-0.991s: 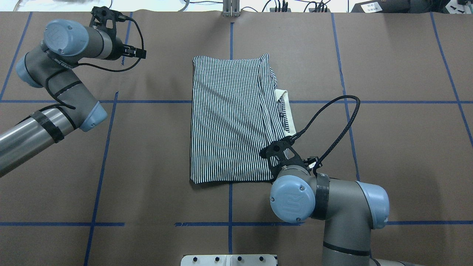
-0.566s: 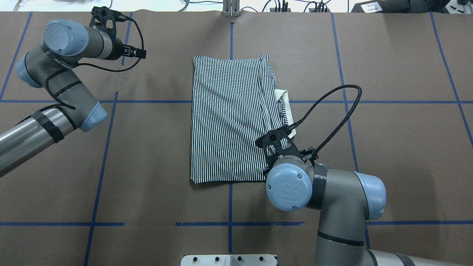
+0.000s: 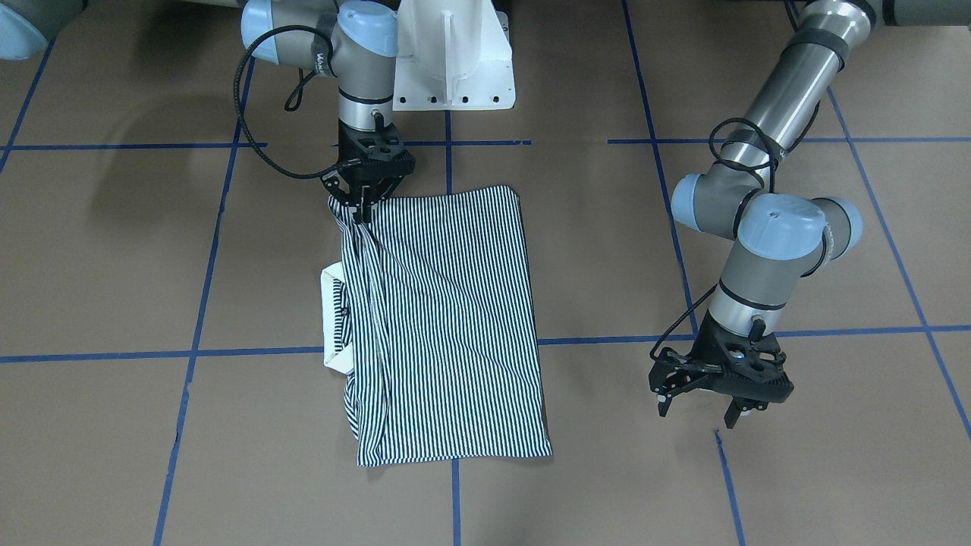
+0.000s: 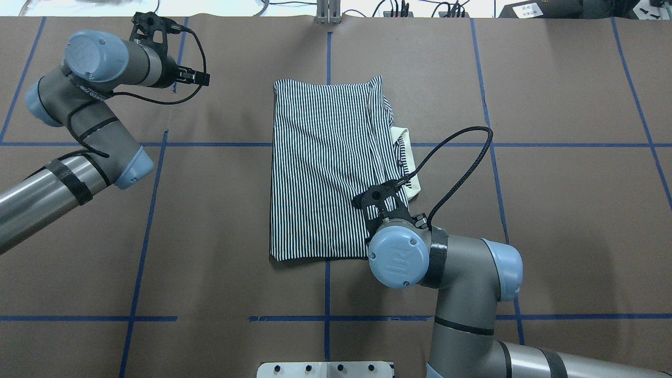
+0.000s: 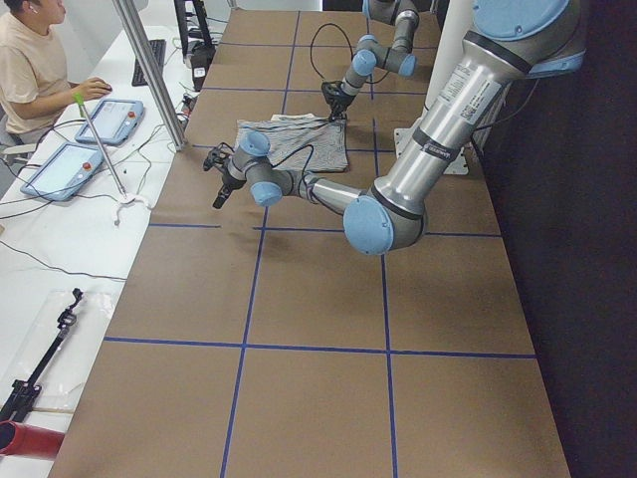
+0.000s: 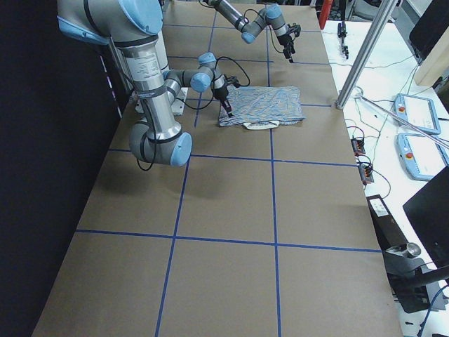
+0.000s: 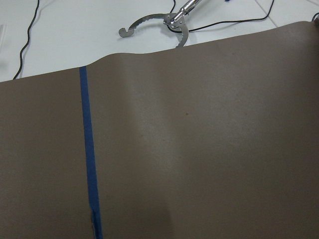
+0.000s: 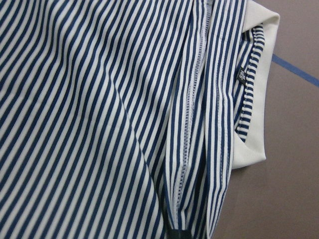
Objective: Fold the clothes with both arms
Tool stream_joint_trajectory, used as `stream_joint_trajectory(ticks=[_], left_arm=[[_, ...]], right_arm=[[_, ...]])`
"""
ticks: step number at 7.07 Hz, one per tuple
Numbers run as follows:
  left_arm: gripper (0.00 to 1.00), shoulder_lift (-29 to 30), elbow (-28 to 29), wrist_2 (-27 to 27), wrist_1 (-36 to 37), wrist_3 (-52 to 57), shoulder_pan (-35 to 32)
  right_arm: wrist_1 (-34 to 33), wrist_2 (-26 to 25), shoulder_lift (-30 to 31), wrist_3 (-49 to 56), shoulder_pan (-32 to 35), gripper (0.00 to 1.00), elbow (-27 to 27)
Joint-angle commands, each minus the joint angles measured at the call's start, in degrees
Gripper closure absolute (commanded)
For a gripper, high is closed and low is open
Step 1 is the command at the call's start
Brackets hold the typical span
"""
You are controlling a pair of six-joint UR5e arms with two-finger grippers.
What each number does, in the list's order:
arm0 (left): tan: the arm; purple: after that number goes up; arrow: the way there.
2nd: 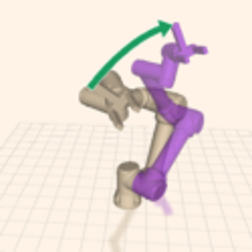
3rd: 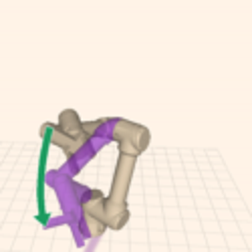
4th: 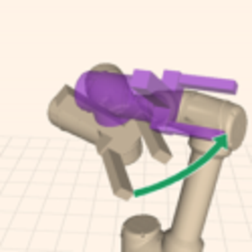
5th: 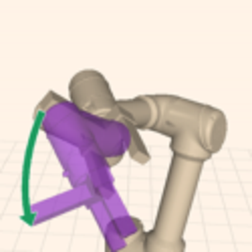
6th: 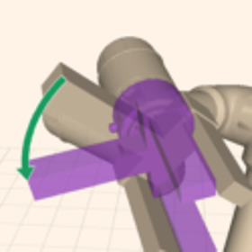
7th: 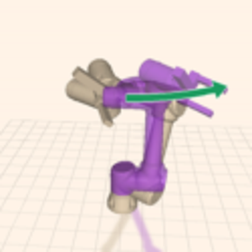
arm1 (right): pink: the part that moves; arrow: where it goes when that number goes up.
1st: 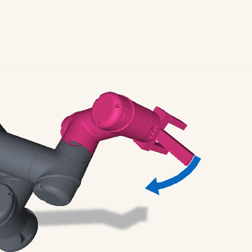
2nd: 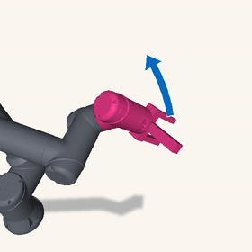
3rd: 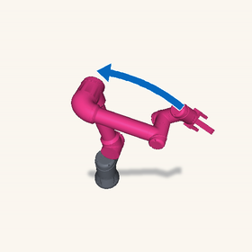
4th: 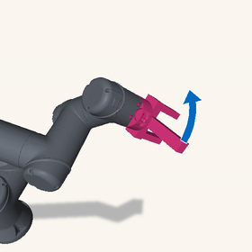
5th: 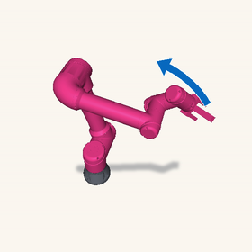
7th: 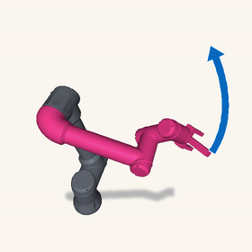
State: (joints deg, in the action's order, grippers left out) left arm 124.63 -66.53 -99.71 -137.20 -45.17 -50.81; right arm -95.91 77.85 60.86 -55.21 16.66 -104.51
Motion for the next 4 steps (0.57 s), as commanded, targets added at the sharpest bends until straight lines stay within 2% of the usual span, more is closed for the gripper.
stream_joint_trajectory(ticks=[1,4], left_arm=[[0.0,0.0,0.0,0.04,0.0,0.0,0.01],[0.0,0.0,0.09,0.04,0.0,-0.09,0.1]], right_arm=[[-0.15,0.19,0.75,0.19,0.56,1.0,-1.82],[-0.15,-0.15,6.1,-0.6,0.57,1.0,-5.17]])
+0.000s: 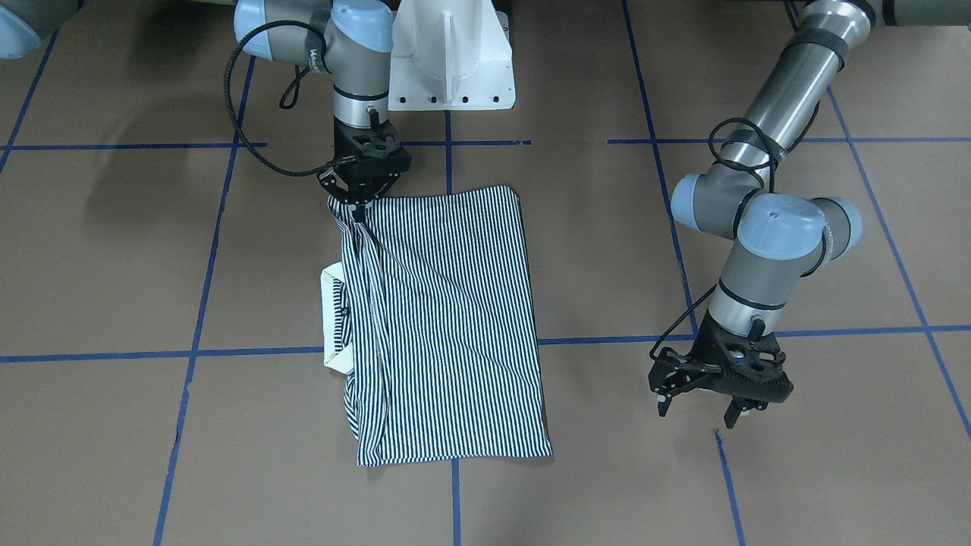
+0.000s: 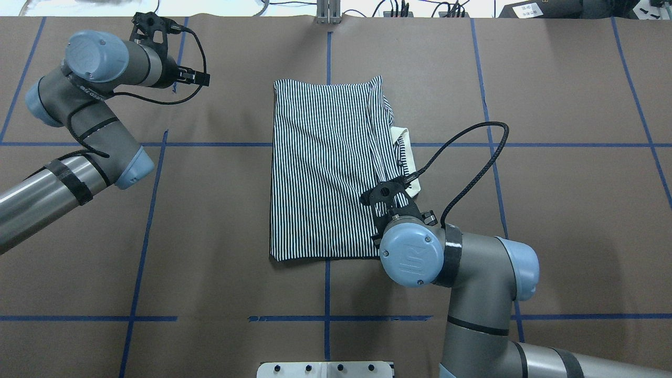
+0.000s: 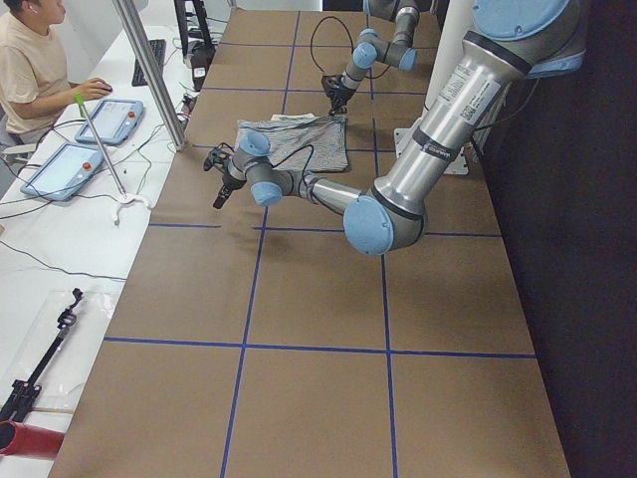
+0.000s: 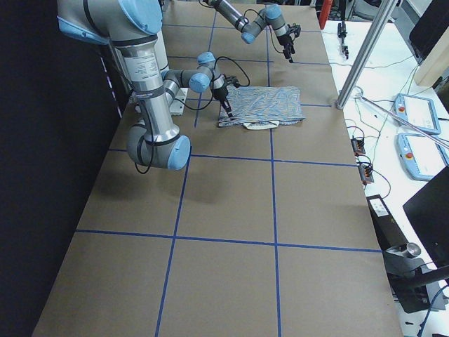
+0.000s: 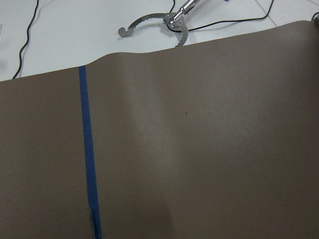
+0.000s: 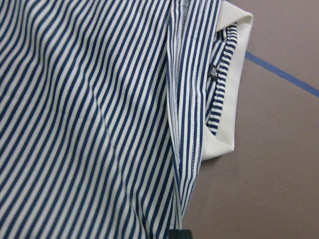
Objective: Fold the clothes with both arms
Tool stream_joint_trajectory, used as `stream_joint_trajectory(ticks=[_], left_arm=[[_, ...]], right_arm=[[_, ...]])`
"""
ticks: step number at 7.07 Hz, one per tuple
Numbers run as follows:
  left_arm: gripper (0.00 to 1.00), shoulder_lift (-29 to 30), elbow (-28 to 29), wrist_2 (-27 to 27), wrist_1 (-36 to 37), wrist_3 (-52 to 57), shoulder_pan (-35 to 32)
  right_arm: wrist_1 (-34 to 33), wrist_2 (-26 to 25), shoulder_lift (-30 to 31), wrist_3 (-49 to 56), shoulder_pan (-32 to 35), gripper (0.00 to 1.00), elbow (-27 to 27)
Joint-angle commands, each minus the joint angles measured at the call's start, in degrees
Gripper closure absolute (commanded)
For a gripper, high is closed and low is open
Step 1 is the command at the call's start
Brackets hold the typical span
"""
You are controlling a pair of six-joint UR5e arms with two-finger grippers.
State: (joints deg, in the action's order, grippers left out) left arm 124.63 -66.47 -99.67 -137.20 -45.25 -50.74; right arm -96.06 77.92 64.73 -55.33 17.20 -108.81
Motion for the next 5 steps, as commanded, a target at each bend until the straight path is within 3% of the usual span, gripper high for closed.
stream_joint_trajectory(ticks=[1,2,3,4,5], left_arm=[[0.0,0.0,0.03,0.0,0.0,0.08,0.03],[0.0,0.0,0.03,0.0,0.0,0.08,0.03],[0.0,0.0,0.03,0.0,0.09,0.08,0.03],[0.0,0.0,0.03,0.0,0.09,0.08,0.03],[0.0,0.0,0.03,0.0,0.09,0.08,0.03]], right_arm=[[0.17,-0.32,3.11,-0.57,0.03,1.0,-0.96],[0.26,-0.23,3.12,-0.57,0.03,1.0,-0.88],[0.35,-0.23,3.38,-0.57,-0.06,0.63,-0.7],[0.52,-0.14,3.21,-0.57,-0.06,0.01,-0.79],[0.52,0.03,2.51,-0.05,0.29,0.0,-1.4]])
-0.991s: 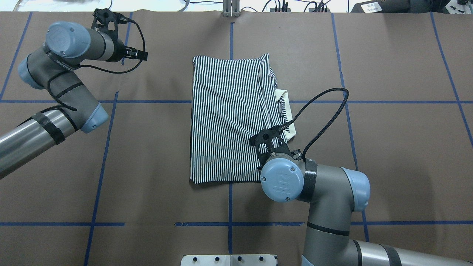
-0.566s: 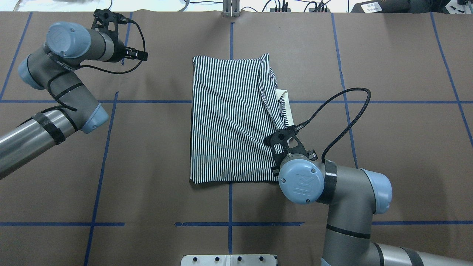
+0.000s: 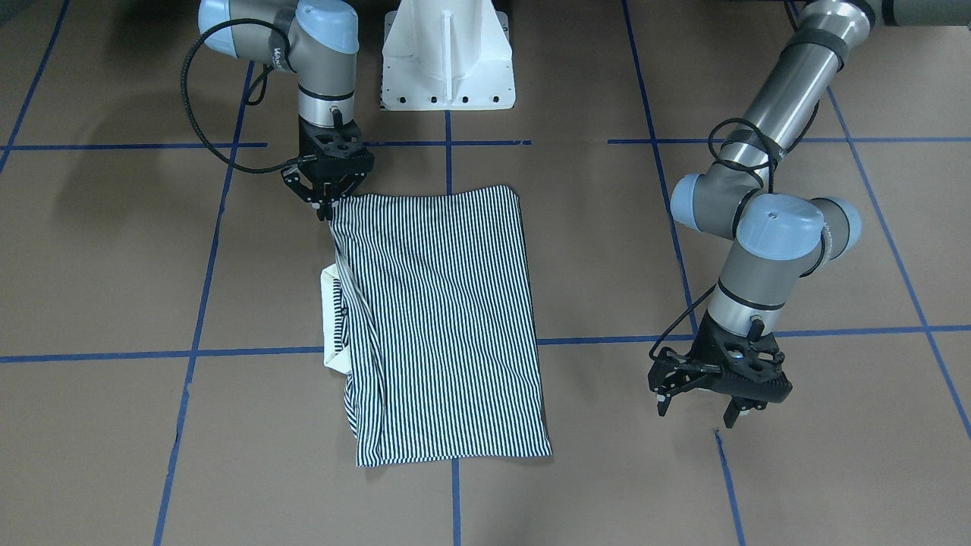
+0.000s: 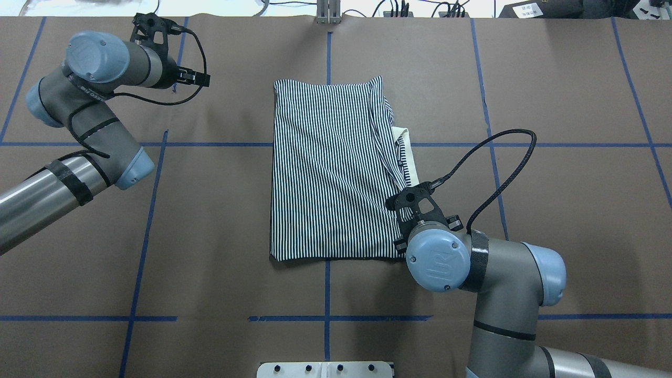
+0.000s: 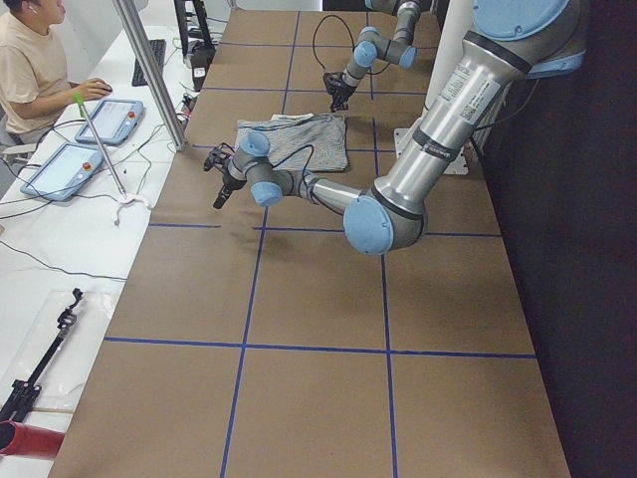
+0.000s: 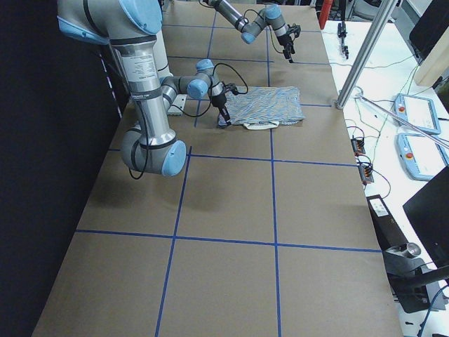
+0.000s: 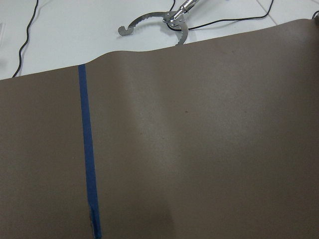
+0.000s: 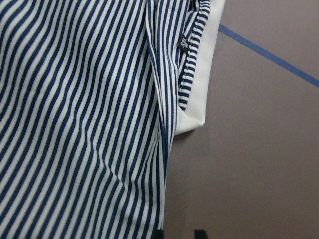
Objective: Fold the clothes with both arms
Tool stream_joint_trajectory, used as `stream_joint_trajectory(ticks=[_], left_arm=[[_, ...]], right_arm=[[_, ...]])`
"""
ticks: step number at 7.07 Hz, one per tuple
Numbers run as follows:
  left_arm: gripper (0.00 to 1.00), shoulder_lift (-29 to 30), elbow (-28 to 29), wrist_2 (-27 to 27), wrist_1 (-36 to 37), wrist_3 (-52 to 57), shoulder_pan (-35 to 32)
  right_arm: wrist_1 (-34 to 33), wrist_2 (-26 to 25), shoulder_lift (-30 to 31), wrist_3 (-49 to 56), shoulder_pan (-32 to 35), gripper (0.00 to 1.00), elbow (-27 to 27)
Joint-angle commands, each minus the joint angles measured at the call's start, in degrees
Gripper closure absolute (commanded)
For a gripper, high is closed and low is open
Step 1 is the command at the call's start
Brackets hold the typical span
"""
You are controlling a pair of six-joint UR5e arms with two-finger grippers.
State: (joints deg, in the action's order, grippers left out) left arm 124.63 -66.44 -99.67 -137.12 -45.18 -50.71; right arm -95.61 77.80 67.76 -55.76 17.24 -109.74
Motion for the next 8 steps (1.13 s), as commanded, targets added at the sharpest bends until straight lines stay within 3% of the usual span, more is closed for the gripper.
stream_joint_trajectory(ticks=[1,2,4,5,8], left_arm=[[0.0,0.0,-0.09,0.0,-0.08,0.0,0.0],[0.0,0.0,-0.18,-0.09,-0.08,0.0,0.0],[0.0,0.0,-0.53,-0.09,-0.08,0.09,0.0],[0.0,0.0,-0.88,-0.18,0.01,0.09,0.0],[0.0,0.0,-0.97,-1.4,0.01,0.09,0.0]], right_arm=[[-0.11,0.6,-2.61,0.65,3.12,0.0,-0.04],[-0.11,4.17,-7.25,0.66,6.54,0.0,3.62],[0.68,6.13,-15.78,0.48,11.66,0.0,15.82],[3.38,6.14,-16.69,0.48,11.76,0.0,19.7],[4.99,6.14,-16.52,2.93,11.76,0.0,22.82]])
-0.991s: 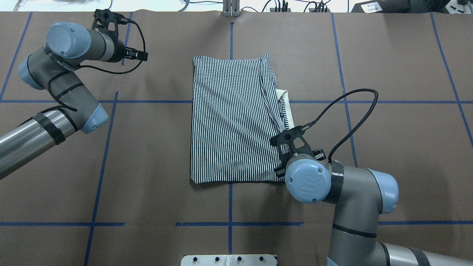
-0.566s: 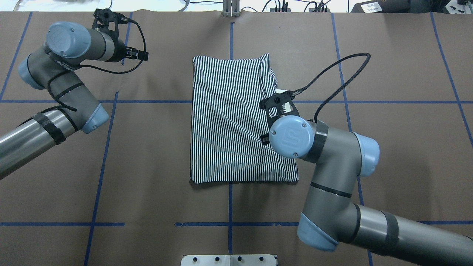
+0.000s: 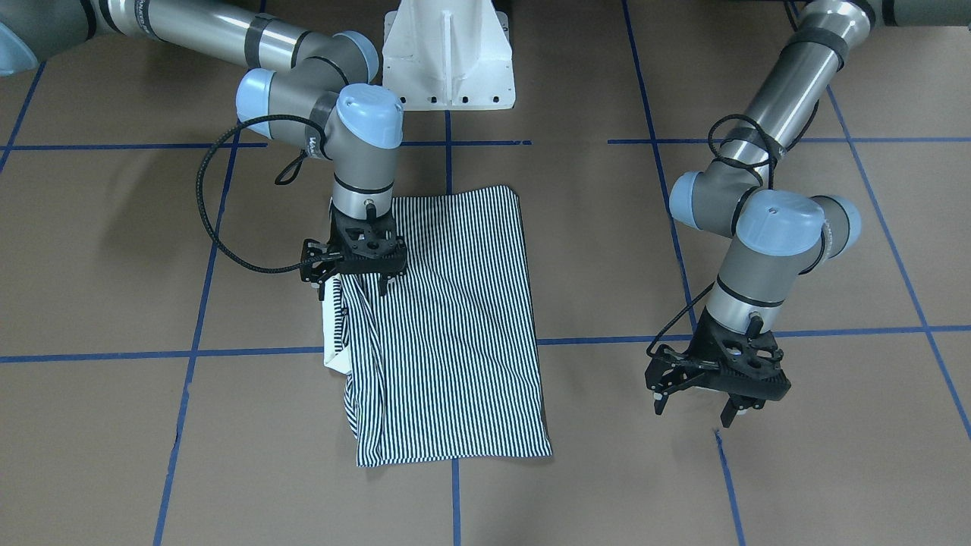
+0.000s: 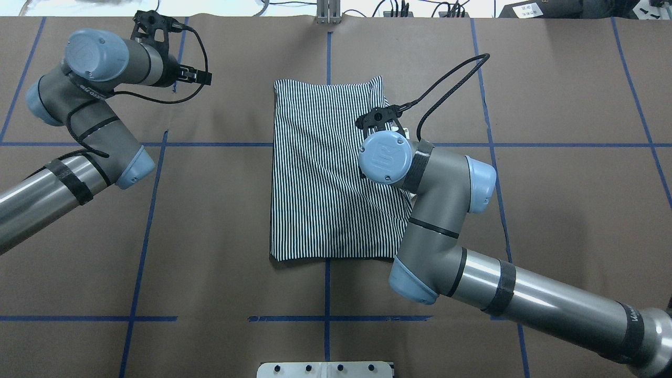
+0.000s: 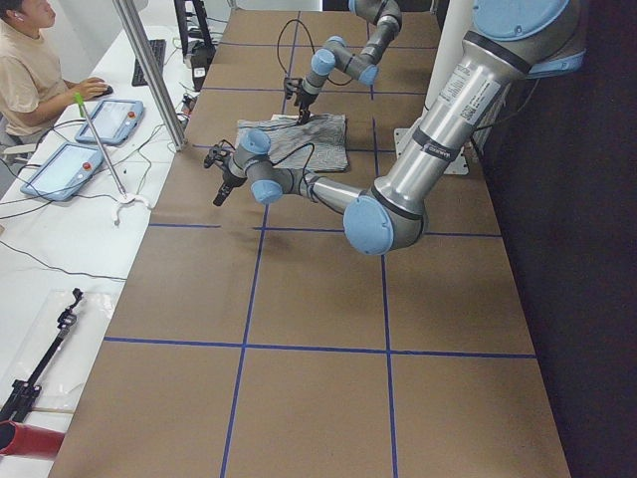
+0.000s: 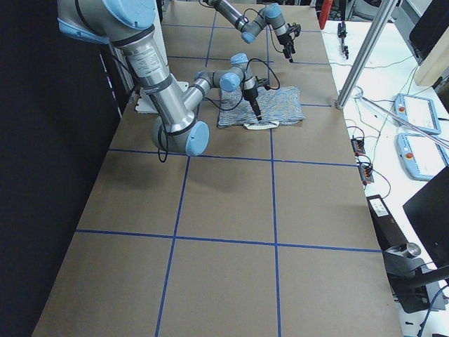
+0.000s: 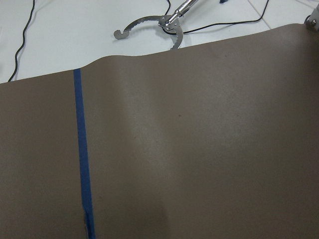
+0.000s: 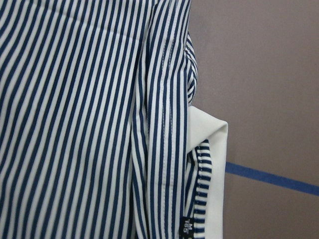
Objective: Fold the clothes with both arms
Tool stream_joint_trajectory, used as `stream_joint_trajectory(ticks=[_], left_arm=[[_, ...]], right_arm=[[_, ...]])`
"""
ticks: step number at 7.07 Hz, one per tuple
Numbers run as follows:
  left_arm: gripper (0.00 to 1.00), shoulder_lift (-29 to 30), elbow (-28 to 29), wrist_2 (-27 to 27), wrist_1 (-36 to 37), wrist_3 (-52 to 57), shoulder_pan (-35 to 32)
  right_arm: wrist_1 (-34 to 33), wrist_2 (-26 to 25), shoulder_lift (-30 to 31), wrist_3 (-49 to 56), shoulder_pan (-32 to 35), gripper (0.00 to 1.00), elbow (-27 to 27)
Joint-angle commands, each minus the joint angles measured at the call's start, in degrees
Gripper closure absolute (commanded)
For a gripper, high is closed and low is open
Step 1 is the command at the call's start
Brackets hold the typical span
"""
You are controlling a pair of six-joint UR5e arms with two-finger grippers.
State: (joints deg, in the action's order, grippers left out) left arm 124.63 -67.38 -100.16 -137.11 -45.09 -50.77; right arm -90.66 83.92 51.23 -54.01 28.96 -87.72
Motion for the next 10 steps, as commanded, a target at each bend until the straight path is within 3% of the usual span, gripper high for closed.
stream_joint_trajectory(ticks=[1,4,7,10], left_arm=[[0.0,0.0,-0.03,-1.0,0.0,0.09,0.06],[0.0,-0.09,-0.03,-1.0,0.0,0.0,-0.03],[0.0,0.0,-0.03,-1.0,-0.09,-0.09,-0.03],[0.0,0.0,-0.03,-1.0,-0.09,-0.09,0.06]], right_arm=[[-0.22,0.1,0.45,1.36,0.04,0.0,1.23],[-0.22,1.33,2.9,8.1,1.97,0.0,0.98],[0.56,4.32,8.07,16.64,8.12,0.0,-0.08],[0.57,5.54,9.68,16.92,9.88,0.0,-3.07]])
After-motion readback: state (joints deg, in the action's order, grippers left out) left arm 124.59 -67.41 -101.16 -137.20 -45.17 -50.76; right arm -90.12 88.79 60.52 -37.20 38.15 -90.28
